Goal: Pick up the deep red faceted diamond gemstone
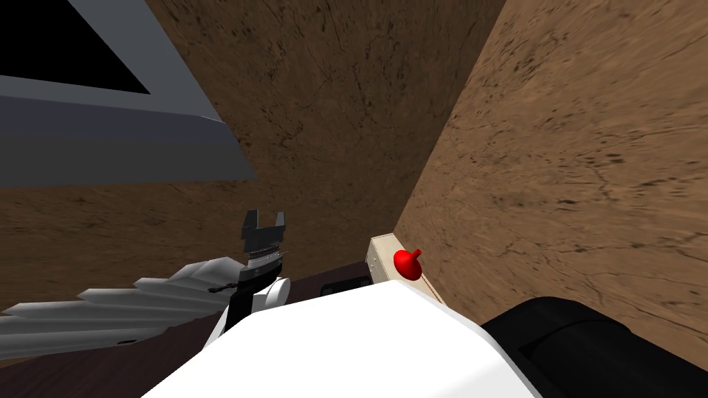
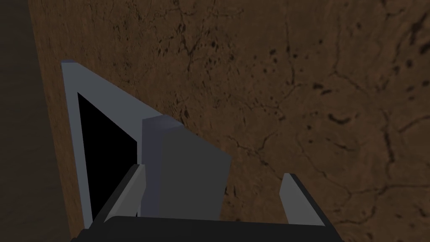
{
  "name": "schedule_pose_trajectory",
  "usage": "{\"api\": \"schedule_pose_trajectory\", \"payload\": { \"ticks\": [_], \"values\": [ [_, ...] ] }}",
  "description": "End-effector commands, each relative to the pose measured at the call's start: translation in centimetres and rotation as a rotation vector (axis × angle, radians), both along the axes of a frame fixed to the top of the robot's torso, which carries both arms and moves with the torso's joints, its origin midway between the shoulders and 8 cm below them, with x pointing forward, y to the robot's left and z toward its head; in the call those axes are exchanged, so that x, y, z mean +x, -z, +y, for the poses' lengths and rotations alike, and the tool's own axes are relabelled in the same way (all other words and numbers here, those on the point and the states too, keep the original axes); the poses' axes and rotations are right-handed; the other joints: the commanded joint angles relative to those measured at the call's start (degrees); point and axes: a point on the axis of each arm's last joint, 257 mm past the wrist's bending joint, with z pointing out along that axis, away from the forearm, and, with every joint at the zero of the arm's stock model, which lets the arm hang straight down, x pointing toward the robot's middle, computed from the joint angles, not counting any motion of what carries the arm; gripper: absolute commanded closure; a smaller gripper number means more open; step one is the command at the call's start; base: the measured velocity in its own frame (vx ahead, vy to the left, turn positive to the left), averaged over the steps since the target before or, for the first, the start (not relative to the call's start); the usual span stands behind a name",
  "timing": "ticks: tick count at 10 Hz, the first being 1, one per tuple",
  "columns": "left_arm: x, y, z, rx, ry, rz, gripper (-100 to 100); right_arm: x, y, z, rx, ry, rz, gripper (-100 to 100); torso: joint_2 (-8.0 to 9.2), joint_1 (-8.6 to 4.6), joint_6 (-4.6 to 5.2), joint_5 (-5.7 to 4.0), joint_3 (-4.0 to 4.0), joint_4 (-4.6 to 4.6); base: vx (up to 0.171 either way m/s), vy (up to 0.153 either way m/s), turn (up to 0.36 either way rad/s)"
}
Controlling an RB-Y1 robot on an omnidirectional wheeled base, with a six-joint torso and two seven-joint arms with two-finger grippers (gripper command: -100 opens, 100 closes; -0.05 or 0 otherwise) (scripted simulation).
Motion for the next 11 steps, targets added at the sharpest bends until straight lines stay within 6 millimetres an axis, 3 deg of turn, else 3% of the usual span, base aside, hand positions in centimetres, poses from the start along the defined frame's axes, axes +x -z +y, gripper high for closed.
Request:
{"api": "schedule_pose_trajectory", "payload": {
  "ticks": [1, 3, 5, 7, 8, 11],
  "values": [
    [0.0, 0.0, 0.0, 0.0, 0.0, 0.0, 0, -0.4, 0.4, 0.1, 0.004, 0.006, 0.011, -100, 0.0, 0.0, 0.0, 0.0, 0.0, 0.0, 0.005, -0.001, -0.007],
    [0.0, 0.0, 0.0, 0.0, 0.0, 0.0, 0, -1.9, 0.8, 0.2, 0.011, 0.021, 0.04, -100, 0.01, -0.01, -0.01, -0.01, 0.01, 0.0, 0.0, 0.0, 0.0],
    [0.0, 0.0, 0.0, 0.0, 0.0, 0.0, 0, 0.3, 1.3, -0.7, 0.01, 0.052, 0.039, -100, 0.23, 0.04, -0.06, 0.01, 0.13, 0.05, -0.118, 0.013, 0.156],
    [0.0, 0.0, 0.0, 0.0, 0.0, 0.0, 0, 0.3, 1.3, -0.7, 0.01, 0.052, 0.039, -100, 0.43, -0.01, 0.0, -0.01, 0.25, 0.1, -0.073, 0.004, 0.004],
    [0.0, 0.0, 0.0, 0.0, 0.0, 0.0, 0, 1.9, 1.6, -1.3, 0.011, 0.073, 0.038, -100, 0.24, -0.01, 0.0, 0.0, 0.15, 0.06, -0.081, 0.012, 0.134],
    [0.0, 0.0, 0.0, 0.0, 0.0, 0.0, 0, 2.7, 1.7, -1.6, 0.012, 0.084, 0.037, -100, 0.23, 0.0, 0.0, 0.0, 0.14, 0.06, -0.065, 0.008, 0.046]
  ]
}}
